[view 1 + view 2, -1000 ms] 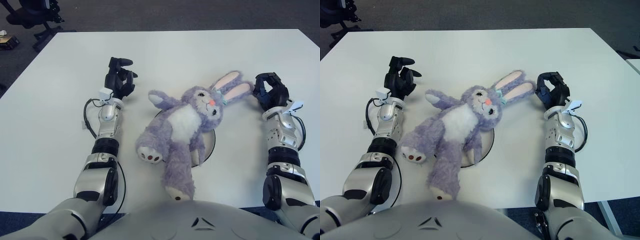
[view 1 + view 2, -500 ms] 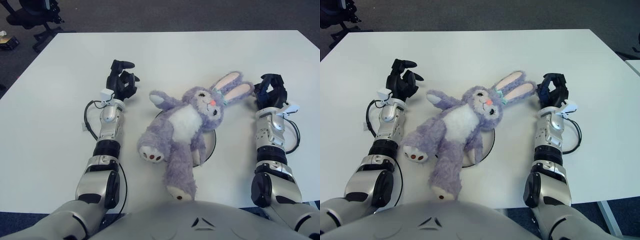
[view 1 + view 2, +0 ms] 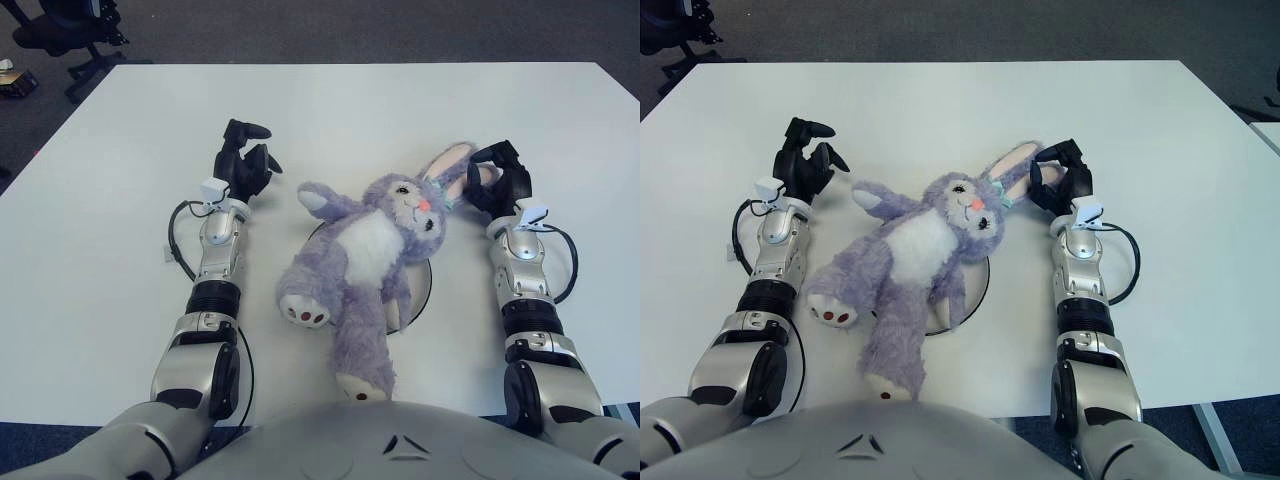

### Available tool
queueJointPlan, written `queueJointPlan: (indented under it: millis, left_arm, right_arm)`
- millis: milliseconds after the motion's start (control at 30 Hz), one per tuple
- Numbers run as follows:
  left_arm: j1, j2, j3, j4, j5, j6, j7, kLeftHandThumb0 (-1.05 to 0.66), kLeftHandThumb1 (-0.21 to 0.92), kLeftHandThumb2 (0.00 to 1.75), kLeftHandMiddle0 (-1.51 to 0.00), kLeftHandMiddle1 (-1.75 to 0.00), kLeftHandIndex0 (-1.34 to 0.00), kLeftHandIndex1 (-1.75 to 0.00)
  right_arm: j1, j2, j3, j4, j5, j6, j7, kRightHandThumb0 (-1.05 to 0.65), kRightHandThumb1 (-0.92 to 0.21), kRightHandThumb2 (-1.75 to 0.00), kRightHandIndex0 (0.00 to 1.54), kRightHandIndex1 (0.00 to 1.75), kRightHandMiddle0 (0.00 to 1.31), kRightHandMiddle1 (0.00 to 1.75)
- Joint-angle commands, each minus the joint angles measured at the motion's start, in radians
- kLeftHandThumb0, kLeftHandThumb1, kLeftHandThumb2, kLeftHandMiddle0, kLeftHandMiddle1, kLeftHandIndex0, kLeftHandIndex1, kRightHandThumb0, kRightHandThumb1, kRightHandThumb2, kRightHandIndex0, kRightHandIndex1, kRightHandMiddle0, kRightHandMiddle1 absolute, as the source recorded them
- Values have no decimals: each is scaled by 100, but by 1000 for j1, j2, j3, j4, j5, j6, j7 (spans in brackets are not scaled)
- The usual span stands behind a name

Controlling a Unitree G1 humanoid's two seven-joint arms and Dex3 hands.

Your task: Put the doll into the plate.

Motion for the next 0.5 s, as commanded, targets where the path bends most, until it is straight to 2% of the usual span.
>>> queueJointPlan:
  millis: [0,467]
  left_arm:
    - [152,-42,-14,62,-3,-3,-13,-35,92,51,-86,-175,-21,-175]
    - [186,-49,-42,37,19,-21,-6,-35,92,51,-87,-175,-21,-175]
  right_arm:
    - [130,17,40,98,-62,-75,-26,-38,-66,-86,96,175,36,175]
    - [131,4,59,125,-77,-114,-60,-39,-65,-88,96,175,37,175]
